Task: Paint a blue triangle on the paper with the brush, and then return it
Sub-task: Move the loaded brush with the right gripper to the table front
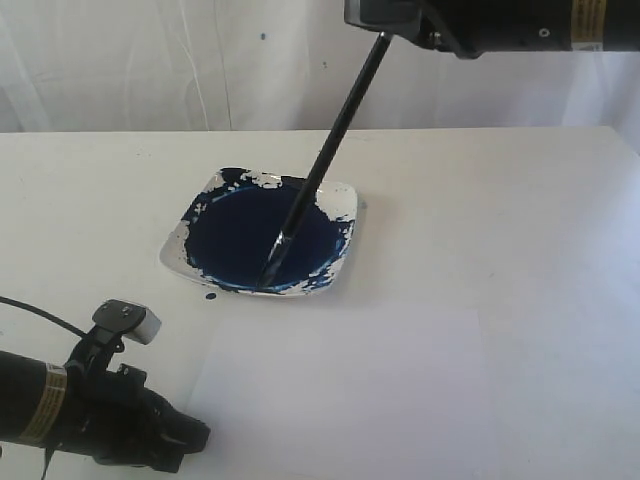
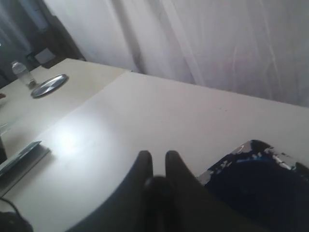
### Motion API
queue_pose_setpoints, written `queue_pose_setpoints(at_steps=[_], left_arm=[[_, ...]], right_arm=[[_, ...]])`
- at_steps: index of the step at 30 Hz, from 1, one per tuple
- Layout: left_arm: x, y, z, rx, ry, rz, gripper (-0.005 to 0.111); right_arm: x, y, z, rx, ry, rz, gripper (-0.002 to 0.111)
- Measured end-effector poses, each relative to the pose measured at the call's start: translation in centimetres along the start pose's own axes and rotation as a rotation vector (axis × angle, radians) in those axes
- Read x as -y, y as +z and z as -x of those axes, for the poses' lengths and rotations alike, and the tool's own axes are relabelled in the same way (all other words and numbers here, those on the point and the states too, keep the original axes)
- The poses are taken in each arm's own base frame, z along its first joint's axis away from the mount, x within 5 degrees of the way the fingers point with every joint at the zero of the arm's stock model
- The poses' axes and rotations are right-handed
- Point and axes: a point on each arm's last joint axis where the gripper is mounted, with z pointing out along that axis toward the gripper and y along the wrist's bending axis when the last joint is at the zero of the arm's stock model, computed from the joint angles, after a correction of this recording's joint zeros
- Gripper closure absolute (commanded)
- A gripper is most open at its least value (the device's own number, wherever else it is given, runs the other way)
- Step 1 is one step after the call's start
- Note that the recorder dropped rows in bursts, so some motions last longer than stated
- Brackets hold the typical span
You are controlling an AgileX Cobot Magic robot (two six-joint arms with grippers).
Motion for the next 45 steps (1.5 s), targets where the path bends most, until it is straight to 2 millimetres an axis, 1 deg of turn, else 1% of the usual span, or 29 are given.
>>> queue_pose_setpoints(at_steps=[8,12,19,23,28,31,40,45], left_arm=[[0.0,0.0,0.0,0.000,0.000,0.000,0.107],[0.0,0.0,0.0,0.000,0.000,0.000,0.107],[0.0,0.0,0.0,0.000,0.000,0.000,0.107],[0.0,0.0,0.0,0.000,0.000,0.000,0.107],[0.0,0.0,0.0,0.000,0.000,0.000,0.107],[0.0,0.0,0.0,0.000,0.000,0.000,0.107],[0.0,0.0,0.0,0.000,0.000,0.000,0.107],[0.0,0.0,0.0,0.000,0.000,0.000,0.107]], right_arm=[[-1.1,-0.1,-1.0,-0.114,0.031,0.120,0.108],[-1.4,-0.2,-1.2,-0.133,0.036,0.153,0.108],[-1.5,-0.2,-1.2,-0.138,0.028,0.161,0.108],[-0.7,0.5,-1.9,-0.162,0.050,0.166,0.108],[0.9,1.7,-4.2,-0.228,0.121,0.154,0.108],[1.6,2.1,-5.2,-0.253,0.149,0.146,0.108],[2.9,3.1,-6.5,-0.273,0.138,0.140,0.108],[4.1,3.7,-7.1,-0.271,0.124,0.087,0.108]])
